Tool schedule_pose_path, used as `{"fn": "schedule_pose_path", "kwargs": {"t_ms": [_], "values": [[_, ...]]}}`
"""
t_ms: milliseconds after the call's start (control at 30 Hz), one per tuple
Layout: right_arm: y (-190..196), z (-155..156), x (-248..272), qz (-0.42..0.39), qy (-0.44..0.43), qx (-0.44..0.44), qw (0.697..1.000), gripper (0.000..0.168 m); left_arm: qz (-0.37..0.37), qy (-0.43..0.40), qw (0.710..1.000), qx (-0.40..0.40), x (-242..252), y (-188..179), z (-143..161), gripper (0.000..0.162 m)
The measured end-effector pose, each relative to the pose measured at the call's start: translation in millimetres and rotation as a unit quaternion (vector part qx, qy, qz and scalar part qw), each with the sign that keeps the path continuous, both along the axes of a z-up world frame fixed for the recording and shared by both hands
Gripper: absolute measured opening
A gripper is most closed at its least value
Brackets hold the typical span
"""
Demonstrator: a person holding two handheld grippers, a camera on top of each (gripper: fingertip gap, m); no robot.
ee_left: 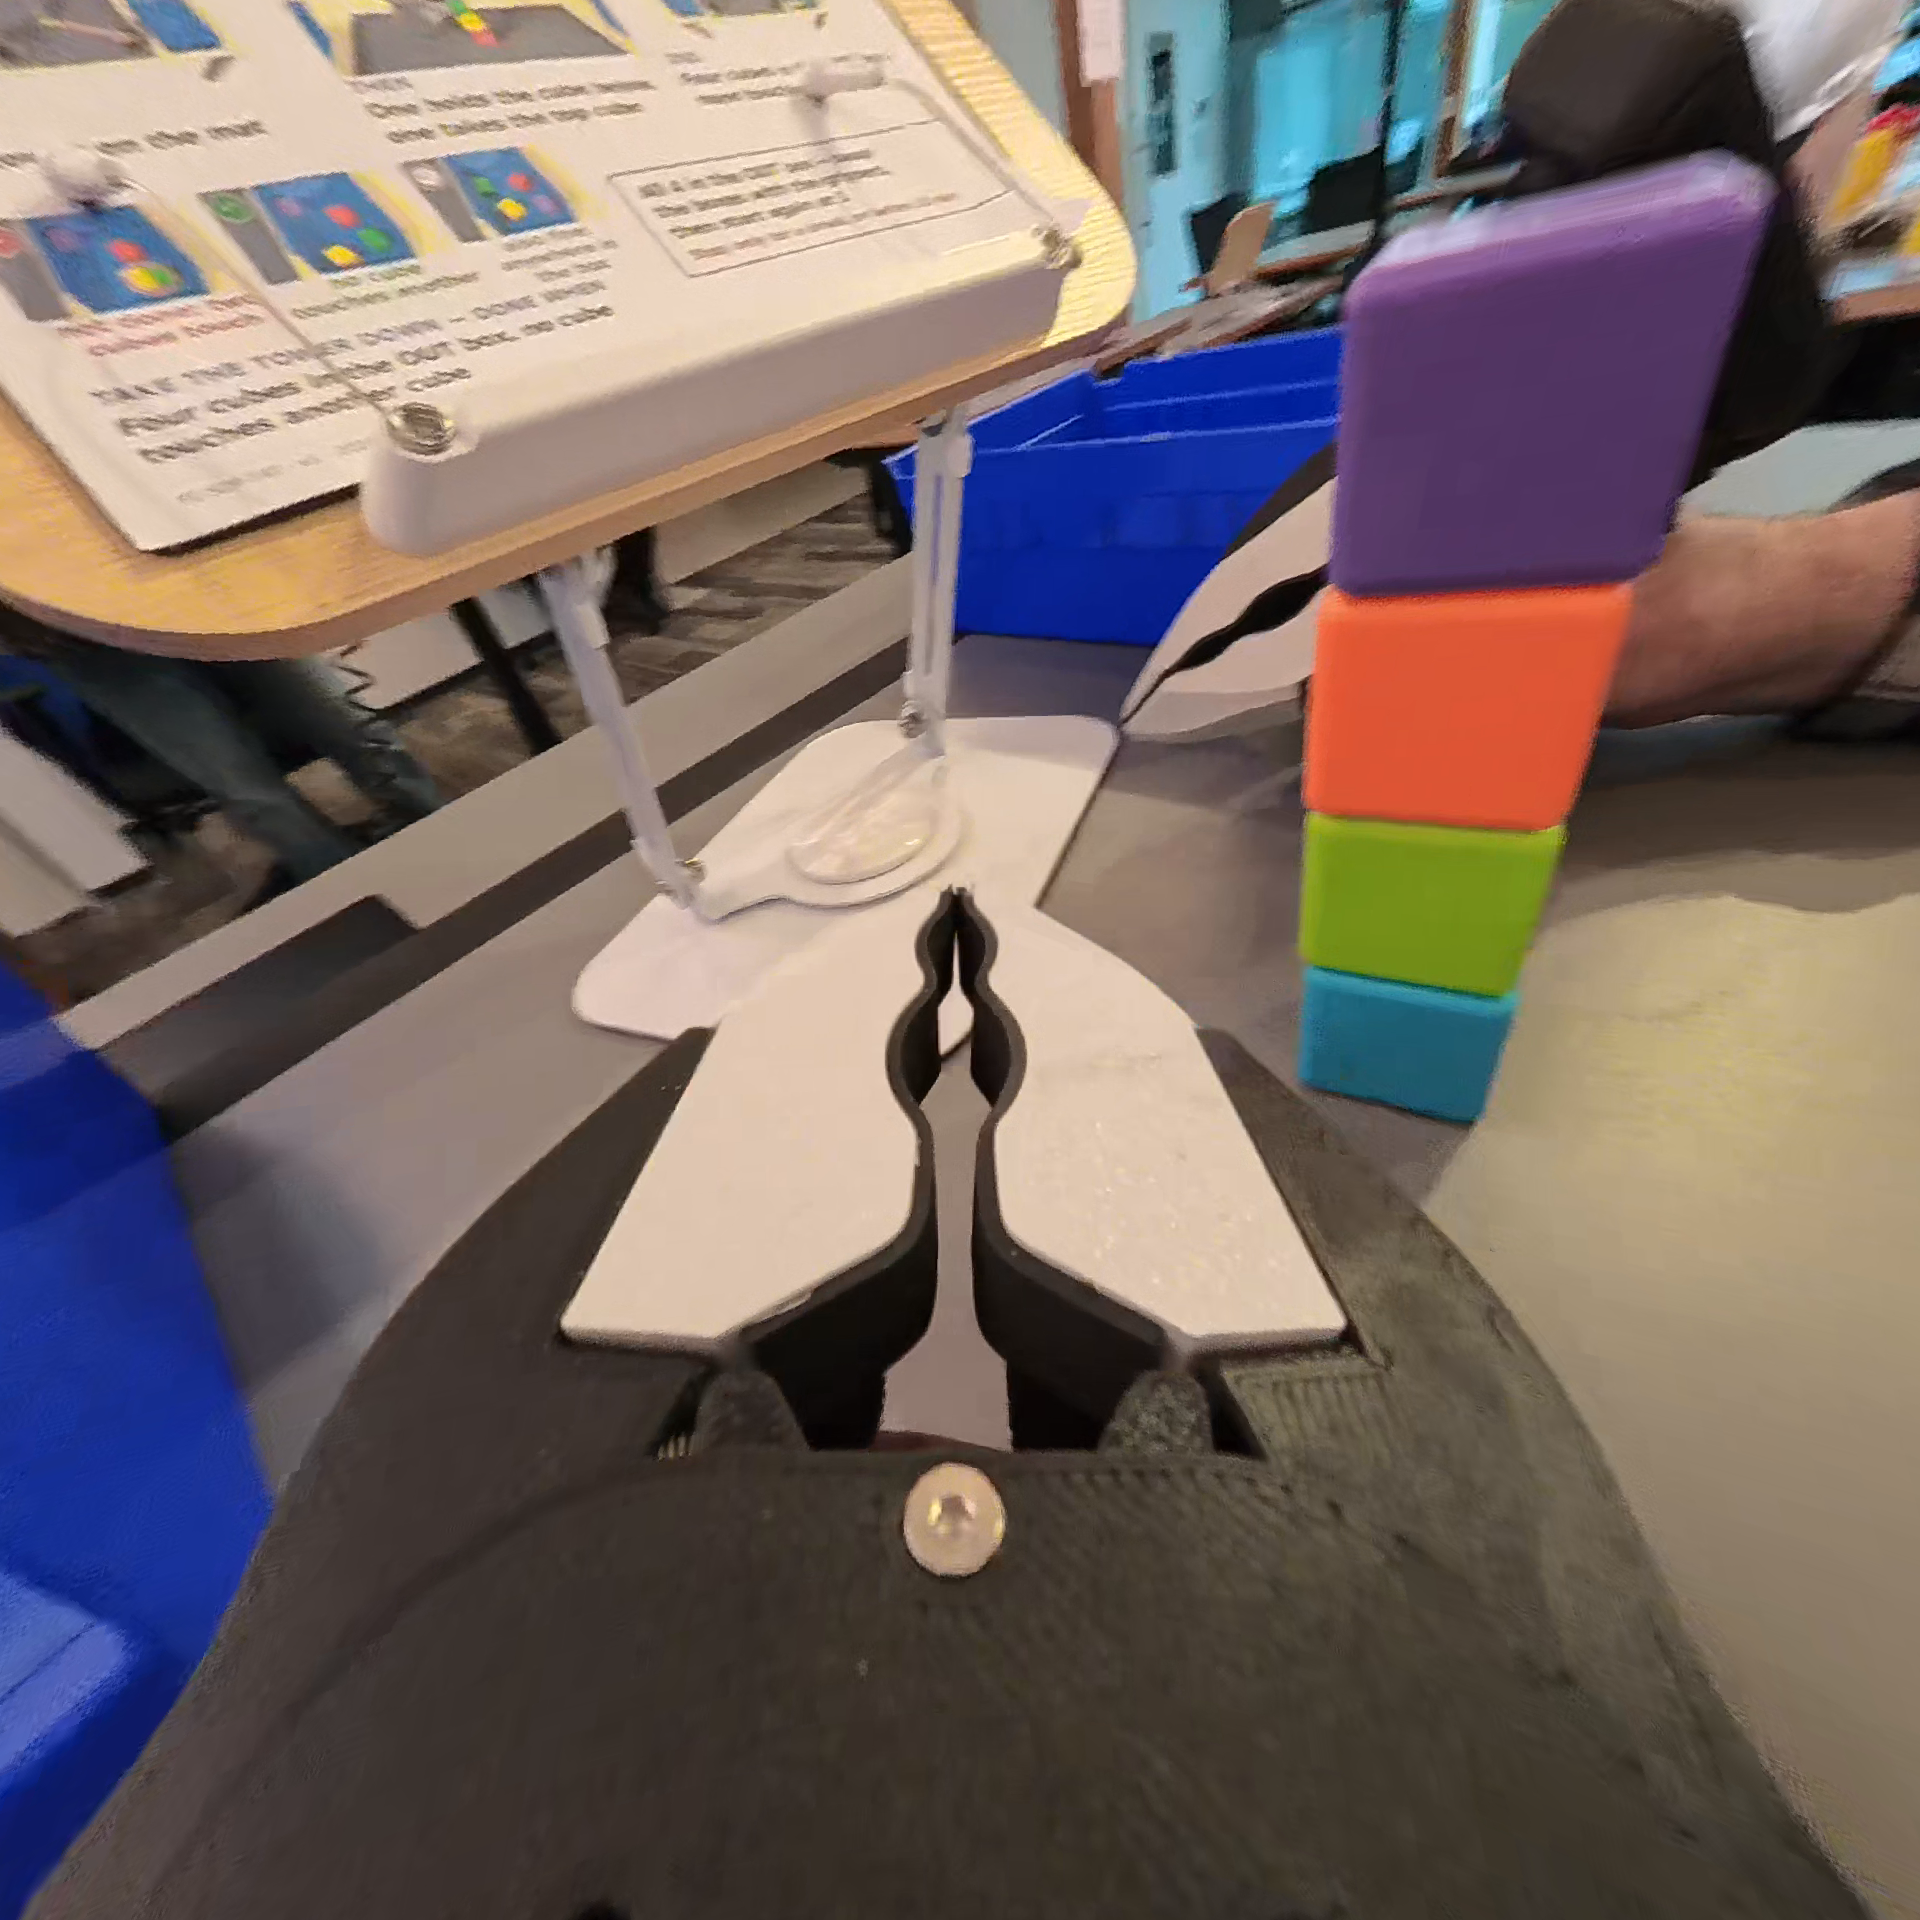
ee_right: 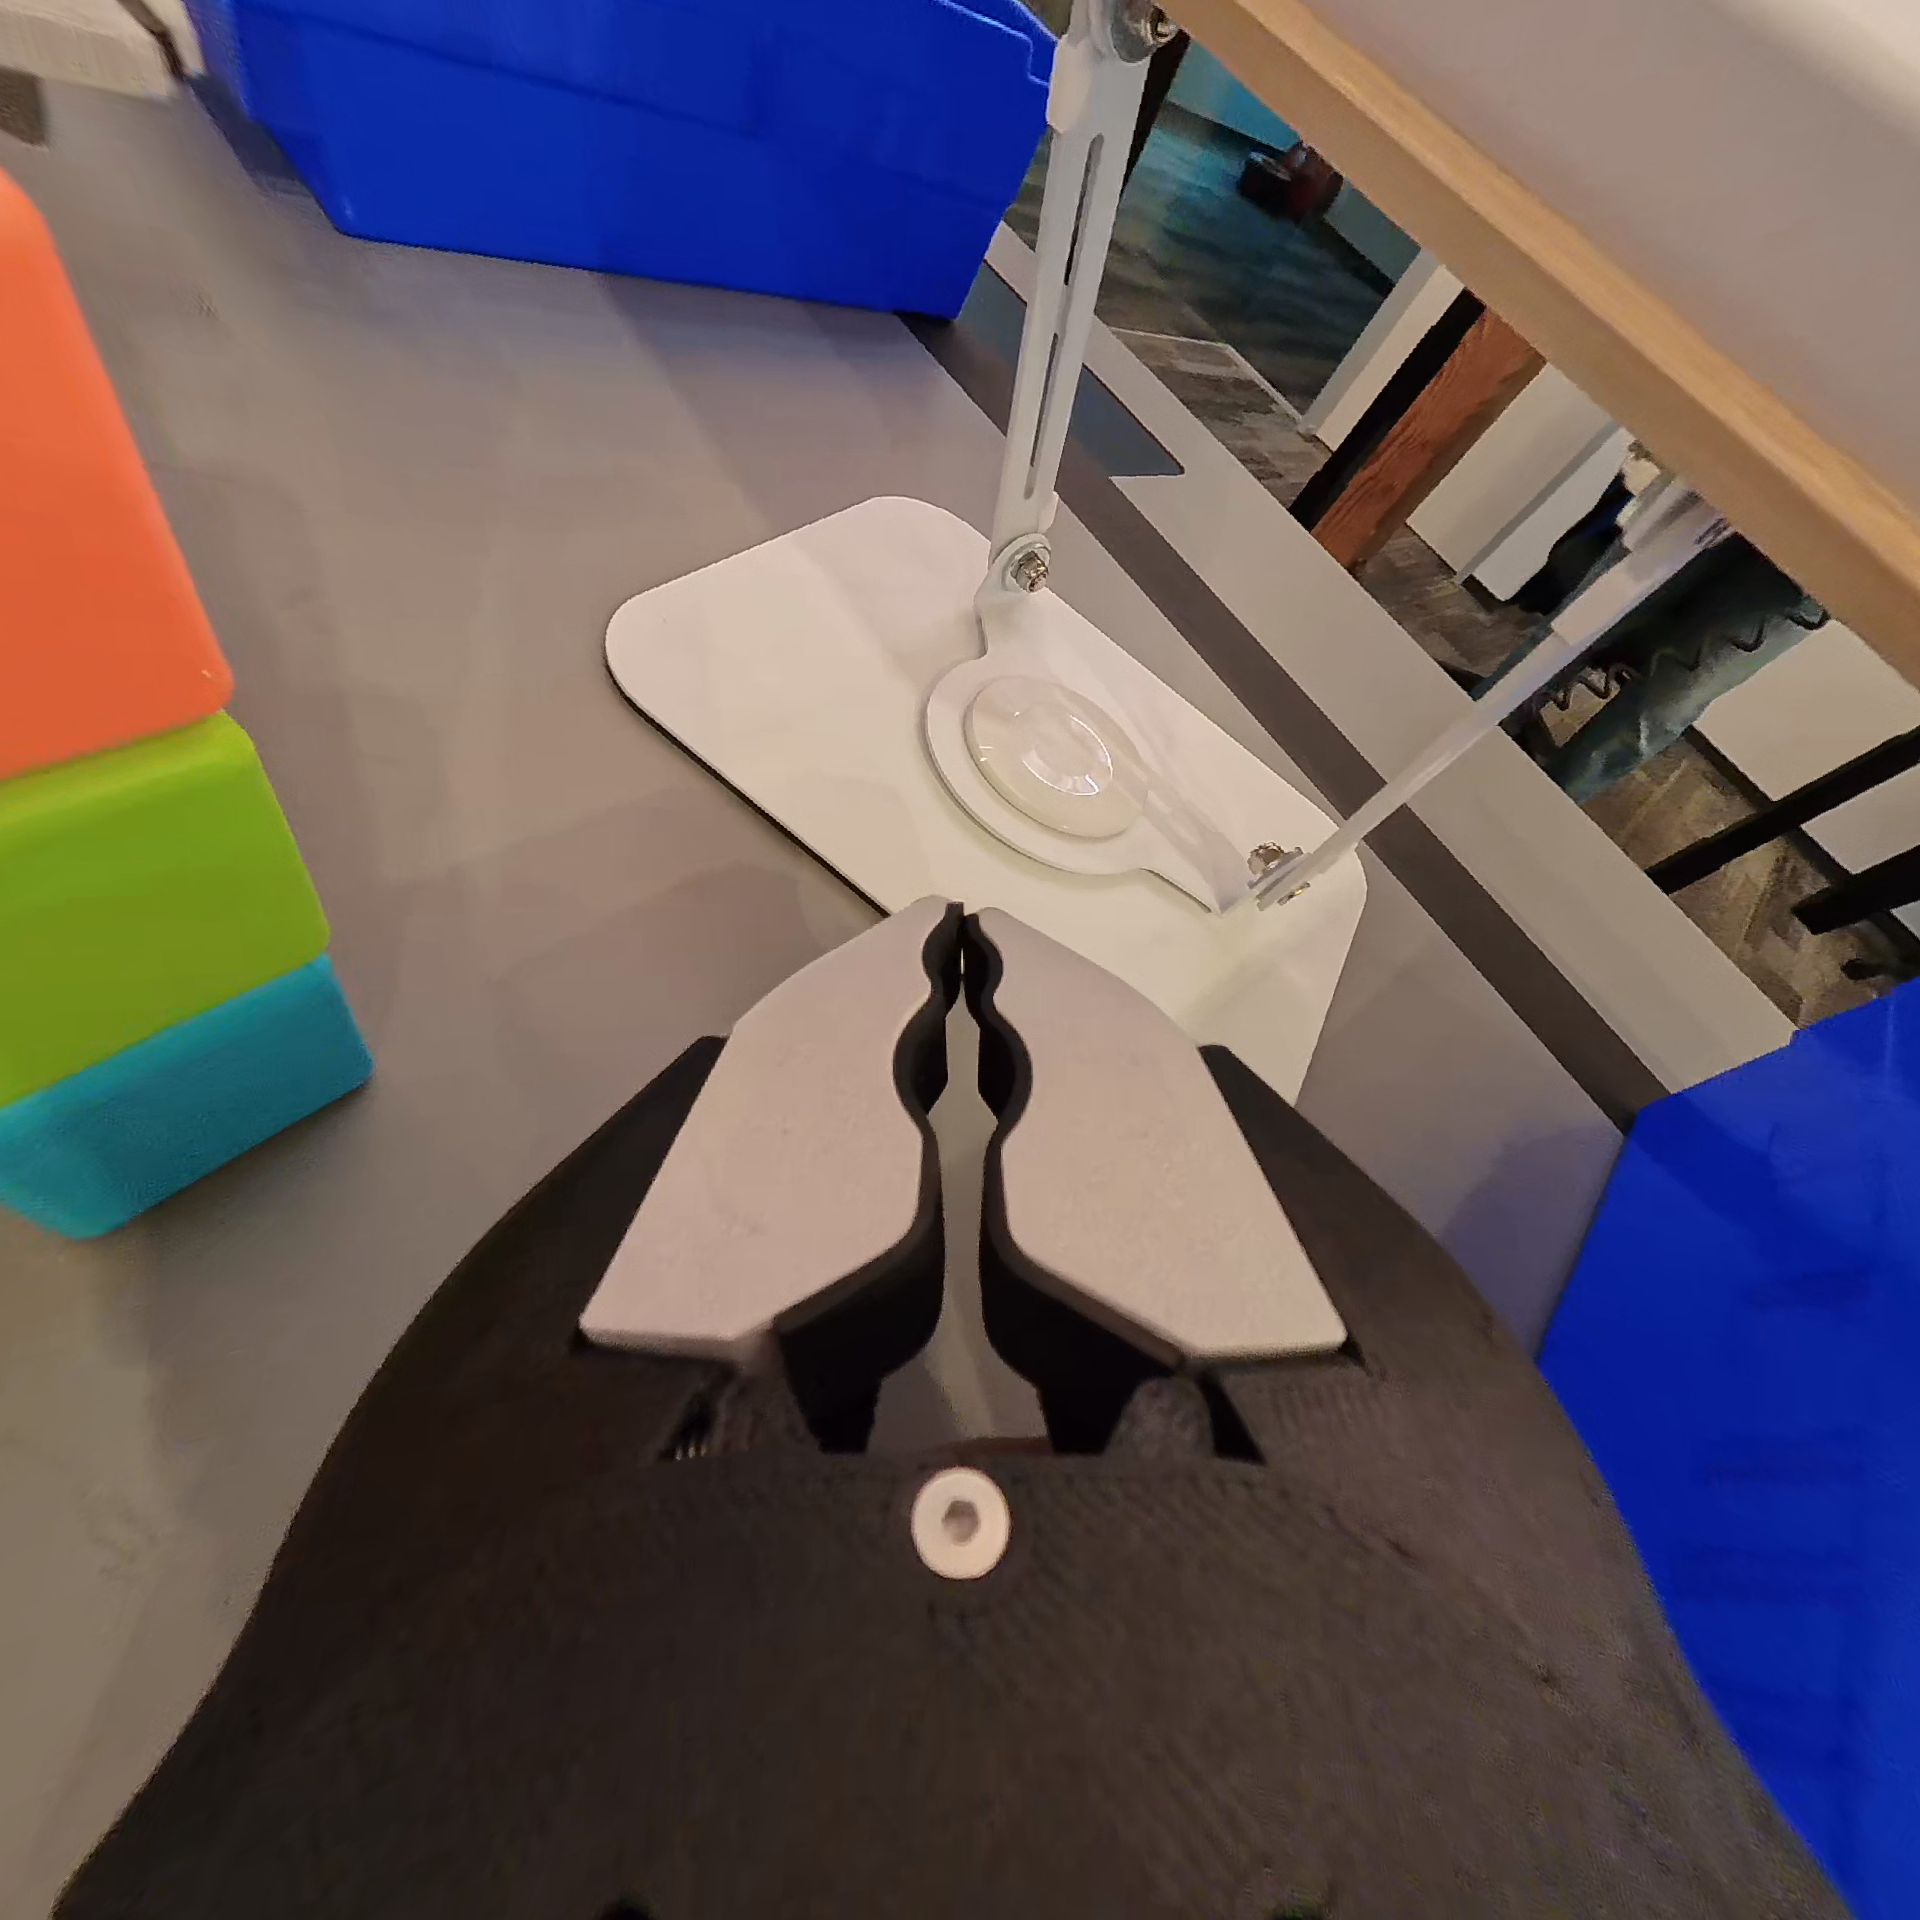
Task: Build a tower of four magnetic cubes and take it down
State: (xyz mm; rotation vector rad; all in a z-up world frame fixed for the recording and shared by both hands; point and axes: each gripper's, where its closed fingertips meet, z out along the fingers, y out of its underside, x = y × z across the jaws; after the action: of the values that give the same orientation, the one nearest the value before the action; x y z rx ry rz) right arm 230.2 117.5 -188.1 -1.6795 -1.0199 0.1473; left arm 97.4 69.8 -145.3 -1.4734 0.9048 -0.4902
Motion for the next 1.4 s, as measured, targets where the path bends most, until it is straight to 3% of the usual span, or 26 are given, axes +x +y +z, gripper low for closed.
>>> {"fn": "schedule_pose_path", "kwargs": {"t_ms": [233, 433, 800, 1100, 1267, 1400], "values": [[7.3, 2.9, 8.4, -0.031, 0.005, 0.005, 1.000, 0.000, 0.151, 0.113, 0.982, 0.019, -21.8, 44.3, -20.2, 0.000], [8.1, 4.3, 9.6, -0.037, 0.002, 0.011, 0.999, 0.000, 0.197, 0.158, 0.967, 0.039, -32.8, 63.0, -24.6, 0.000], [7.2, 9.0, 11.8, -0.027, 0.013, 0.011, 0.999, 0.002, 0.111, 0.124, 0.985, 0.037, -10.5, 39.1, -17.7, 0.000], [6.0, 15.7, 22.3, -0.070, 0.034, 0.014, 0.997, 0.000, 0.136, 0.107, 0.984, 0.039, -16.2, 43.8, -13.0, 0.000], [-8.8, 26.8, 11.9, -0.037, 0.072, 0.010, 0.997, 0.004, 0.090, 0.057, 0.994, 0.008, -8.4, 30.1, -5.7, 0.000], [-12.8, 34.0, 11.5, -0.028, 0.096, 0.003, 0.995, 0.006, 0.011, 0.032, 0.999, 0.002, 3.8, 7.4, -2.7, 0.013]]}}
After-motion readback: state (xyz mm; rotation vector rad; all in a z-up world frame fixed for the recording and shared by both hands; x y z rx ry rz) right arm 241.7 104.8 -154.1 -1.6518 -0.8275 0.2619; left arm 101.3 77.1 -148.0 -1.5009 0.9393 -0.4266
